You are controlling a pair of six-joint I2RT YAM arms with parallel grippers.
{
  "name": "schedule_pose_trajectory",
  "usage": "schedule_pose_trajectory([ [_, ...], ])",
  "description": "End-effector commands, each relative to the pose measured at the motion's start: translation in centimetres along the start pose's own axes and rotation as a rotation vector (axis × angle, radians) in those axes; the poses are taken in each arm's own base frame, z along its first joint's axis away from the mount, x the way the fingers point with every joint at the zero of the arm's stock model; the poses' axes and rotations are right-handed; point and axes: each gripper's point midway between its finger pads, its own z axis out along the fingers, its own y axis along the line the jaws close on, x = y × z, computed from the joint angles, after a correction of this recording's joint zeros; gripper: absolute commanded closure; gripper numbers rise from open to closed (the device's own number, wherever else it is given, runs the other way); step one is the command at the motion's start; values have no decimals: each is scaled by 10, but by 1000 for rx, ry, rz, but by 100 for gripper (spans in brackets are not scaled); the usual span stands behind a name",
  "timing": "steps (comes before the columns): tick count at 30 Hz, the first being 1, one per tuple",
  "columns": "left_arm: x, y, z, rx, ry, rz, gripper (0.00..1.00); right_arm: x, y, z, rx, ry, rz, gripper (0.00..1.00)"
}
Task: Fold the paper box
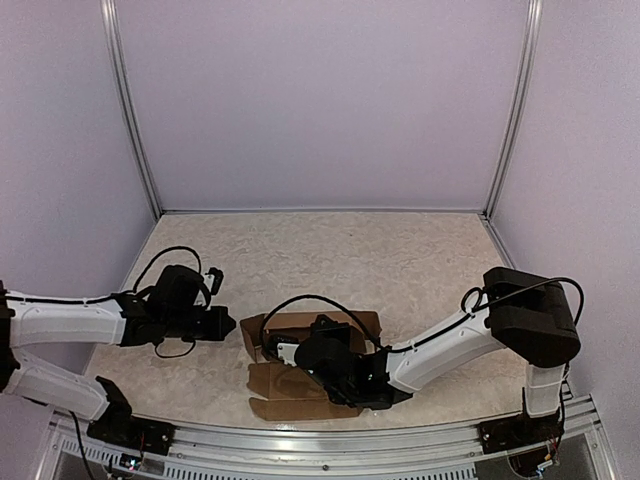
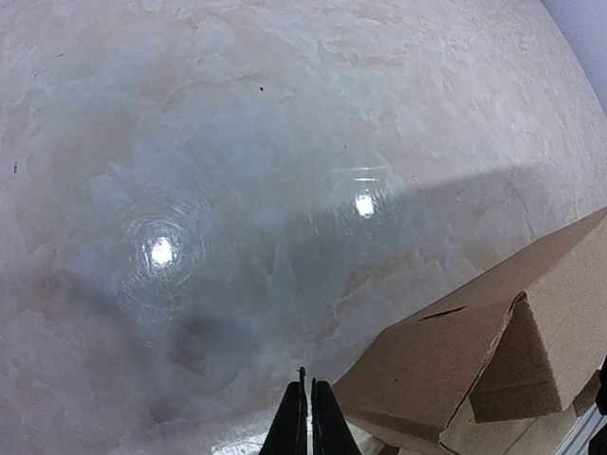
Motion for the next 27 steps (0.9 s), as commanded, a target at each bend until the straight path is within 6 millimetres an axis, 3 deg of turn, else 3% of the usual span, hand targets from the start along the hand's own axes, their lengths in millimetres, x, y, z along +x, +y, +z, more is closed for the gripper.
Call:
schedule_pose_trajectory([
  [1, -5, -20, 1, 66, -3, 9, 96, -7, 9, -3, -6, -17, 5, 100],
  [16, 9, -43, -3, 125, 12, 29, 97, -5, 12, -4, -9, -10, -1, 100],
  [27, 17, -47, -8, 132, 11, 21, 96, -5, 10, -7, -7, -10, -1, 100],
])
